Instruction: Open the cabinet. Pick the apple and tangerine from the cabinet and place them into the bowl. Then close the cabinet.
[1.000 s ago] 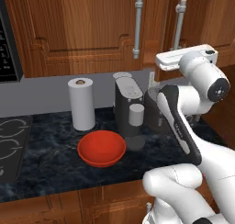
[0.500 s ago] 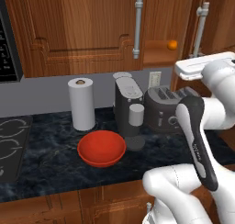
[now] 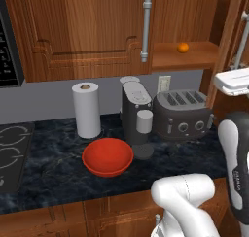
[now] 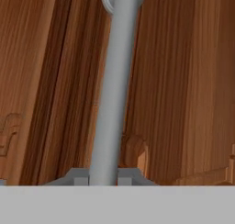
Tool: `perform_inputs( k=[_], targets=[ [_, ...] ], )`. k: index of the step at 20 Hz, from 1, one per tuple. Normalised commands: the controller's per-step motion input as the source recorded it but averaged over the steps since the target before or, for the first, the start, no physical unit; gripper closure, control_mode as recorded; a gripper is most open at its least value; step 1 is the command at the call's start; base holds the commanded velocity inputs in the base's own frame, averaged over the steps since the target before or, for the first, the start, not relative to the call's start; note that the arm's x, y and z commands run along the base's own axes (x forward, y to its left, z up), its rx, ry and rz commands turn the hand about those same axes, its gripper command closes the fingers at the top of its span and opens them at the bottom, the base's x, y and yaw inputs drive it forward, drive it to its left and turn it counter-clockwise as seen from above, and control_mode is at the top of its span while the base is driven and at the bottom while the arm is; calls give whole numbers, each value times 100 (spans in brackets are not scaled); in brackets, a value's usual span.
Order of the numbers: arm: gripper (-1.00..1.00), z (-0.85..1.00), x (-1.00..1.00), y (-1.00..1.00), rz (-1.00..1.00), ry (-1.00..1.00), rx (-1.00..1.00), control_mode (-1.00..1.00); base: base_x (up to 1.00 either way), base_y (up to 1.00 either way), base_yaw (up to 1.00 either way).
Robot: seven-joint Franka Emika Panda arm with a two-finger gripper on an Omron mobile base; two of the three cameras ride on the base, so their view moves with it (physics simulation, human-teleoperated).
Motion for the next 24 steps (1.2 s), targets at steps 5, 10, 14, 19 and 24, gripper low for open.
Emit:
perform_inputs(
  k=[5,10,14,19,24],
  targets=[
    [100,0,-48,-62,0,4,2,-100,0,0,0],
    [100,0,-20,-49,0,0,3,-100,0,0,0],
    [100,0,-2,-40,0,0,3,-100,0,0,0],
    [100,0,0,-37,4,0,3,-100,0,0,0],
    [100,0,0,-39,8,0,5,-100,0,0,0]
  ],
)
